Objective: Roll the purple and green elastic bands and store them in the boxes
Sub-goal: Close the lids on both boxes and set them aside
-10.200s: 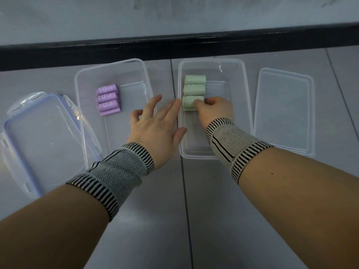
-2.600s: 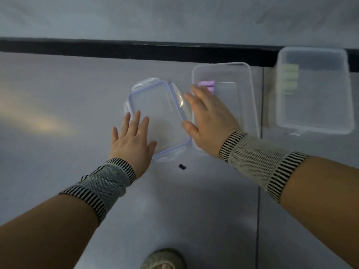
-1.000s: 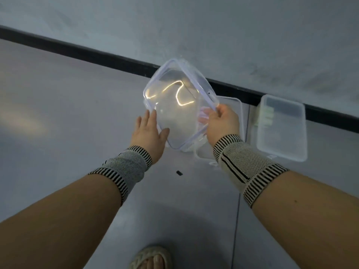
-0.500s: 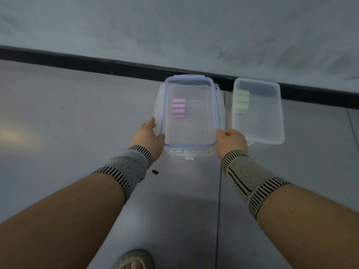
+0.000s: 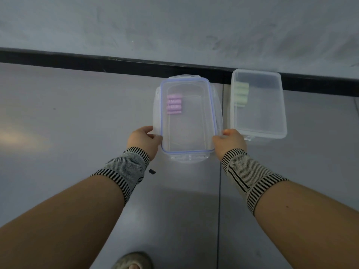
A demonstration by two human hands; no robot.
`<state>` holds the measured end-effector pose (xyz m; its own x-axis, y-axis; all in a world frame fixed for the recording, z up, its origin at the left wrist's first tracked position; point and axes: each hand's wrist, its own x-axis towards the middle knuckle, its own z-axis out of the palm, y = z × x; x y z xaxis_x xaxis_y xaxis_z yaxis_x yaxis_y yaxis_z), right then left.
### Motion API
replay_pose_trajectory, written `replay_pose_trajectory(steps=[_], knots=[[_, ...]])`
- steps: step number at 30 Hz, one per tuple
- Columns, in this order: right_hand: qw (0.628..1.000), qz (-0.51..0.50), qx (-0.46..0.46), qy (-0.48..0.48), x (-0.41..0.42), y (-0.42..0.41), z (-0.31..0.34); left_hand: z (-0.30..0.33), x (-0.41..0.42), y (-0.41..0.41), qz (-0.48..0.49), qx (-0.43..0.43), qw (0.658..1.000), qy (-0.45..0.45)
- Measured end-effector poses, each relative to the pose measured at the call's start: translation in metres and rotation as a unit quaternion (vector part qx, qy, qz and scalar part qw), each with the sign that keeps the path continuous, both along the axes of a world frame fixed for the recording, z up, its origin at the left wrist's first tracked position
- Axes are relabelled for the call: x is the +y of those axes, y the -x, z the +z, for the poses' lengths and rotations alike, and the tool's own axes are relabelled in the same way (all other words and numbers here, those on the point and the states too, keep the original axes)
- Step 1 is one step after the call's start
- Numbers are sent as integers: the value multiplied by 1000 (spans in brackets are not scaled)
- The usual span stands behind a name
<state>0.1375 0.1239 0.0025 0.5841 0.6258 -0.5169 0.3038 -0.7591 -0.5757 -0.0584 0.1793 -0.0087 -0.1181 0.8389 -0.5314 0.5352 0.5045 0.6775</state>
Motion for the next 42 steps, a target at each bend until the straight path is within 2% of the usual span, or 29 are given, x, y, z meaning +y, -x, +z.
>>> replay_pose_trajectory(steps=[8, 12, 19, 26, 29, 31, 33, 34, 36, 39, 42], knots=[[999, 34, 14, 22, 1, 11, 2, 4, -11, 19, -25, 45, 998, 45], [996, 69, 34, 38, -2, 21, 0, 2, -22, 35, -7, 54, 997, 55], [999, 40, 31, 3, -5, 27, -7, 1, -23, 41, 14, 13, 999, 43], [998, 37, 55, 12, -5, 26, -4, -3, -22, 45, -1, 25, 999, 22], [996, -1, 89, 12, -4, 29, -4, -3, -22, 47, -16, 40, 999, 20], [995, -23, 95, 7, -4, 31, -2, 1, -22, 45, -75, 114, 990, -29], [996, -26, 86, -1, -5, 32, -1, 8, -21, 37, -193, 229, 948, -113], [996, -29, 88, -5, -5, 32, 0, 9, -20, 33, -243, 257, 925, -142], [994, -35, 101, -11, -7, 31, -2, 8, -14, 25, -298, 276, 904, -133], [994, -32, 101, -8, -7, 30, -8, 2, -9, 25, -328, 292, 894, -81], [998, 57, -21, -13, -3, 32, -6, 5, -5, 25, -332, 281, 899, -59]])
